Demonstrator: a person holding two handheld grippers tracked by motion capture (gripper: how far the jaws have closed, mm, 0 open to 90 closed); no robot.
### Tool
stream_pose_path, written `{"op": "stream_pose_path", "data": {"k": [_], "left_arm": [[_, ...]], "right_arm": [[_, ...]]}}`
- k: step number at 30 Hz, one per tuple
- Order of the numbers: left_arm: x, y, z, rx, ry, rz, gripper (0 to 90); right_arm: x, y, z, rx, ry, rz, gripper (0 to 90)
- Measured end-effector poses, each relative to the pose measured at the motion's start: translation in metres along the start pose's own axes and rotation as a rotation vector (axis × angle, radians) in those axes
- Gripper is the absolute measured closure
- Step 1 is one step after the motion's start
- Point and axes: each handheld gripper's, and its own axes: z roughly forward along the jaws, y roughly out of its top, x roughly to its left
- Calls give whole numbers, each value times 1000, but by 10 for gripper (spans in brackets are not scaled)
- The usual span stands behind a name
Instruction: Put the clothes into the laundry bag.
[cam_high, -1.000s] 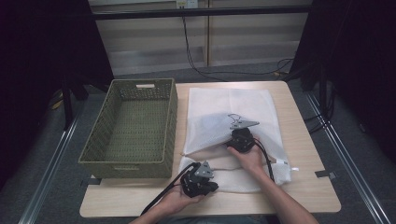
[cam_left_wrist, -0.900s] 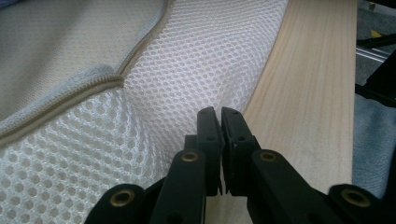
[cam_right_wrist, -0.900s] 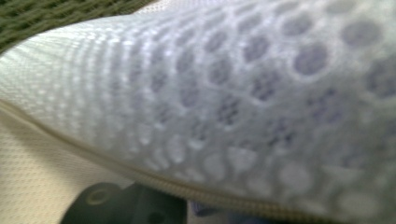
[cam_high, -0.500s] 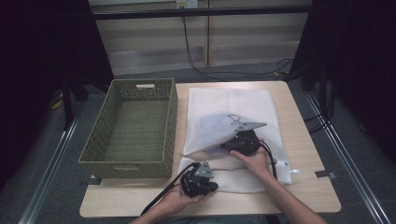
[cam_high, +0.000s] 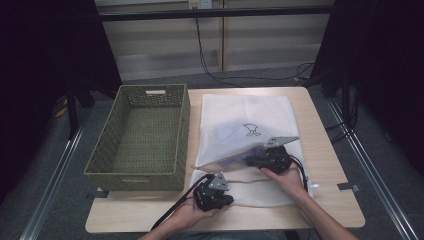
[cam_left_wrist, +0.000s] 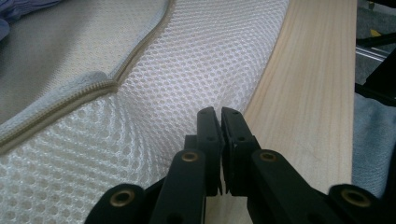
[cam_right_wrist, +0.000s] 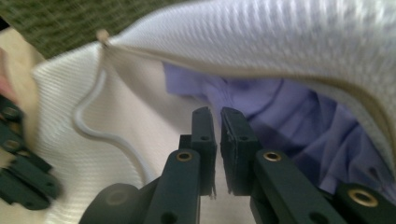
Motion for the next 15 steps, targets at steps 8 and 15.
{"op": "stream_pose_path", "data": {"k": [8,15], "left_arm": [[0,0,0,2,0,4,869],[-1,-1,1,-13,2,-3,869]], "right_arm": [[-11,-4,12,73,-75,1,856],[-18,-2,15,73,-145,15,857]]}}
